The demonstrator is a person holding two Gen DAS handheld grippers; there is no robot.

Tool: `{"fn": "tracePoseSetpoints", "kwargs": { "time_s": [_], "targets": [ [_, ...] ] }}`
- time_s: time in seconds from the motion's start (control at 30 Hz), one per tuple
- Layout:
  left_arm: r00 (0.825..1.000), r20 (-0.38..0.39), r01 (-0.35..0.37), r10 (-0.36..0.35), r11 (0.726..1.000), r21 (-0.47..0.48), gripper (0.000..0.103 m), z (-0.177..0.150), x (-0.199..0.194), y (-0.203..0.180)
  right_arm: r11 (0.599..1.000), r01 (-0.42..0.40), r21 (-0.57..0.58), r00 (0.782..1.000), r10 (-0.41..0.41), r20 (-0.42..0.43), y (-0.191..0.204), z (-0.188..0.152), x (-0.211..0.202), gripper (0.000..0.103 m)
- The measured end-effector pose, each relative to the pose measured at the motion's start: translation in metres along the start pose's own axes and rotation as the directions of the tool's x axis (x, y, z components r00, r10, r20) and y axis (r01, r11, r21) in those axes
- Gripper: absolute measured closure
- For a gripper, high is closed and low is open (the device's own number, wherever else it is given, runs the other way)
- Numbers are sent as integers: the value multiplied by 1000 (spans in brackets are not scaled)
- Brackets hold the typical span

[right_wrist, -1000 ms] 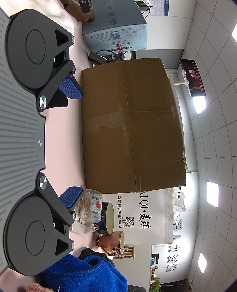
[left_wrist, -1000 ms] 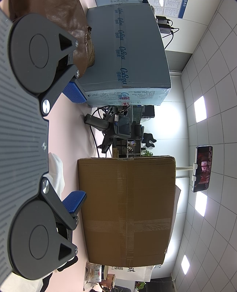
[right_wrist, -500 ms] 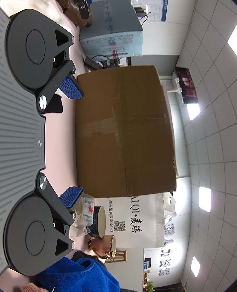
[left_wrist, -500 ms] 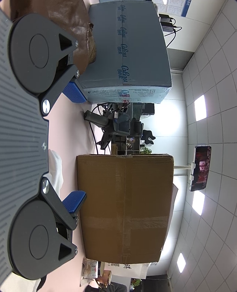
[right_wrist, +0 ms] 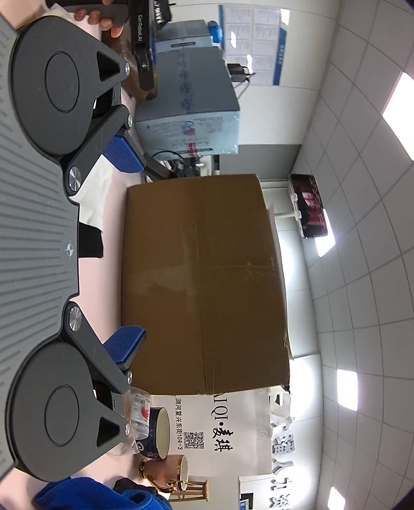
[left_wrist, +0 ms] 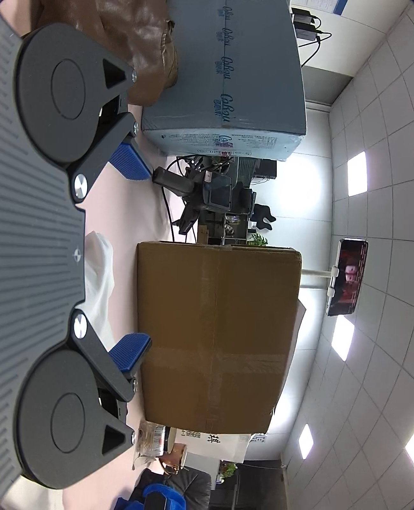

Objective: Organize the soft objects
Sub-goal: 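Lower both open grippers toward the white cloth with black trim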

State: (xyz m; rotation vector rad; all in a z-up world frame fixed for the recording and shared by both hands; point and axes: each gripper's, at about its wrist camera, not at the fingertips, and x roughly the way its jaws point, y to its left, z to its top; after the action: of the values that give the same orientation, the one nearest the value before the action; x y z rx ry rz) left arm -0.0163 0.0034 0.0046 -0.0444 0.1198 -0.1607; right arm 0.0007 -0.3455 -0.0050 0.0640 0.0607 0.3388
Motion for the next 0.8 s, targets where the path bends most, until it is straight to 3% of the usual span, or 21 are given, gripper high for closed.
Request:
{"fn": "tracePoseSetpoints", "kwargs": {
  "time_s": [0.13, 0.3, 0.47, 0.67, 0.8],
  "targets": [
    [1000, -25, 2, -3, 1000, -26, 0, 2, -15, 0, 999, 16, 40, 1000, -15, -23, 2, 5, -10, 0],
    [998, -66, 6, -12, 996, -90, 0, 2, -34, 9, 957, 17, 288, 992, 19, -124, -13, 9, -17, 0],
    [992, -122, 16, -30, 994, -111, 0, -1, -44, 14, 928, 60, 367, 975, 24, -221, -13, 4, -25, 0],
    [975, -202, 60, -89, 987, -146, 0, -1, -44, 23, 901, 67, 428, 943, 83, -323, -10, -1, -32, 0],
    [950, -286, 64, -127, 974, -219, 0, -1, -31, 33, 881, 107, 461, 913, 97, -396, -8, -5, -39, 0]
  ]
}}
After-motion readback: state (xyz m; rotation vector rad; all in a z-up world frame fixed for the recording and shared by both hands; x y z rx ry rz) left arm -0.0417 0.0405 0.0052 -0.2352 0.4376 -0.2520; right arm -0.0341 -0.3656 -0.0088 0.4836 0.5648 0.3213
